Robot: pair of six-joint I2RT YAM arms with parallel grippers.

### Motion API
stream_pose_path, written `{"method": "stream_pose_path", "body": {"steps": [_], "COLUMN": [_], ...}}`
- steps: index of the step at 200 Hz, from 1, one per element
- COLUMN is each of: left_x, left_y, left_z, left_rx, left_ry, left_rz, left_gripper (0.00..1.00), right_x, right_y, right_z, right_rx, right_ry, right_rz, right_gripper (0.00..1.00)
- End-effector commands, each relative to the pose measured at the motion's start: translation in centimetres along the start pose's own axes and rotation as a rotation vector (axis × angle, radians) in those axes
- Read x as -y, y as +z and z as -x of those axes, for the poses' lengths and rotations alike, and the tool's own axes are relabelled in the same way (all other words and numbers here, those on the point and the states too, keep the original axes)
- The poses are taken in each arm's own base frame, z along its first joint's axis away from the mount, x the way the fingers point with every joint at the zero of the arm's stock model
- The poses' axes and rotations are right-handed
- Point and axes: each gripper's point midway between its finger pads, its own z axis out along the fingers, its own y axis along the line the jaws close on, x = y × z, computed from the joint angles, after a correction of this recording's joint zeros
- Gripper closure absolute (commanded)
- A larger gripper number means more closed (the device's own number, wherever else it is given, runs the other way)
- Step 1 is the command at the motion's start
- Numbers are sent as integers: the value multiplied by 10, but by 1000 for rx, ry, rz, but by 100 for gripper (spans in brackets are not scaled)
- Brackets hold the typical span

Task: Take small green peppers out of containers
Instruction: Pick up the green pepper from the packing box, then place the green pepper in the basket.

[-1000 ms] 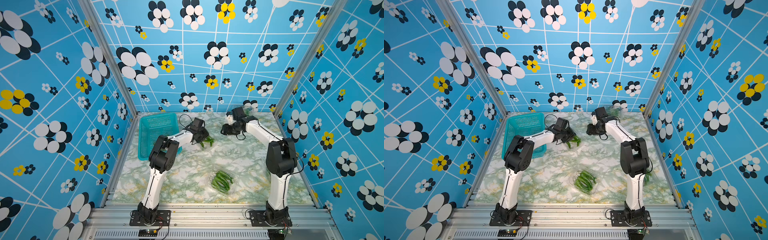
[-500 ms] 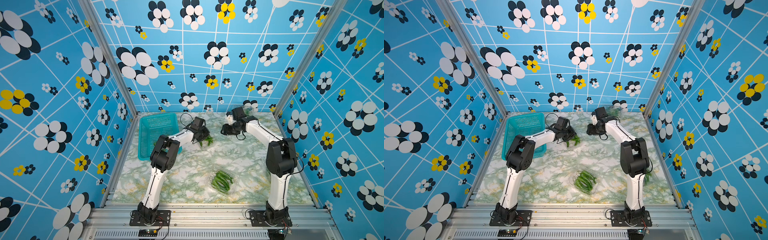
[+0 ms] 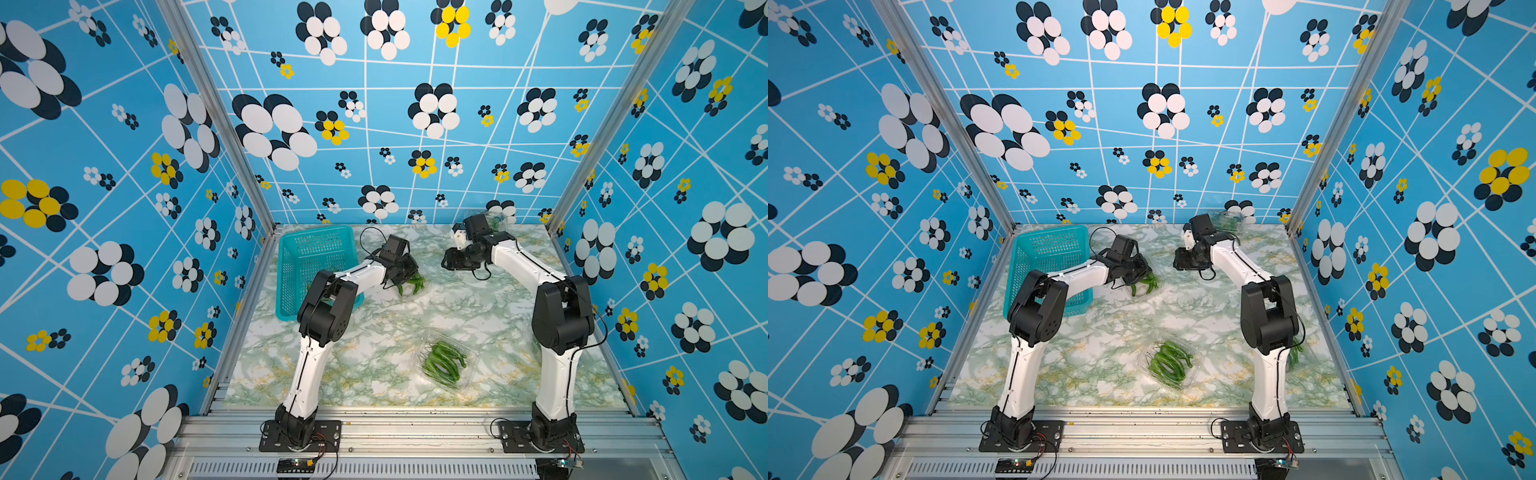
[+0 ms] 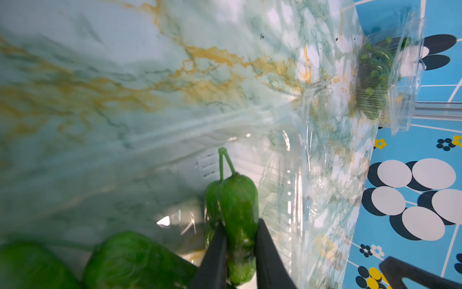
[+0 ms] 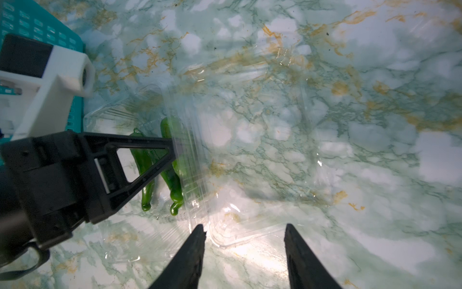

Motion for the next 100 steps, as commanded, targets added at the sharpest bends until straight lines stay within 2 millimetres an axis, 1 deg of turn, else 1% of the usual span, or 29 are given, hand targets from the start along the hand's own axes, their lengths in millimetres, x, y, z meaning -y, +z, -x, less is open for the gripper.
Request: {"method": "stream_pose_path", "body": {"steps": [1, 45, 67, 84, 100], "left_x": [-5, 4, 5, 4, 8], "left_y": [-27, -53, -62, -66, -69], "left_z": [3, 4, 6, 6, 7], "left_rx": [19, 20, 40, 51, 66], "left_ry": [28, 77, 85, 90, 100], "left_rz": [24, 16, 13, 12, -10], "left_gripper": [92, 92, 92, 91, 91], "right_x": [-4, -8, -10, -11, -12], "right_y": [-3, -5, -8, -8, -8], "right_z": [2, 8, 11, 11, 11], "right_rx": [-3, 10, 17, 16, 18], "right_ry": [-9, -9, -6, -7, -10], "right_rz": [1, 10, 14, 16, 16], "right_gripper": [47, 47, 47, 47, 47]}}
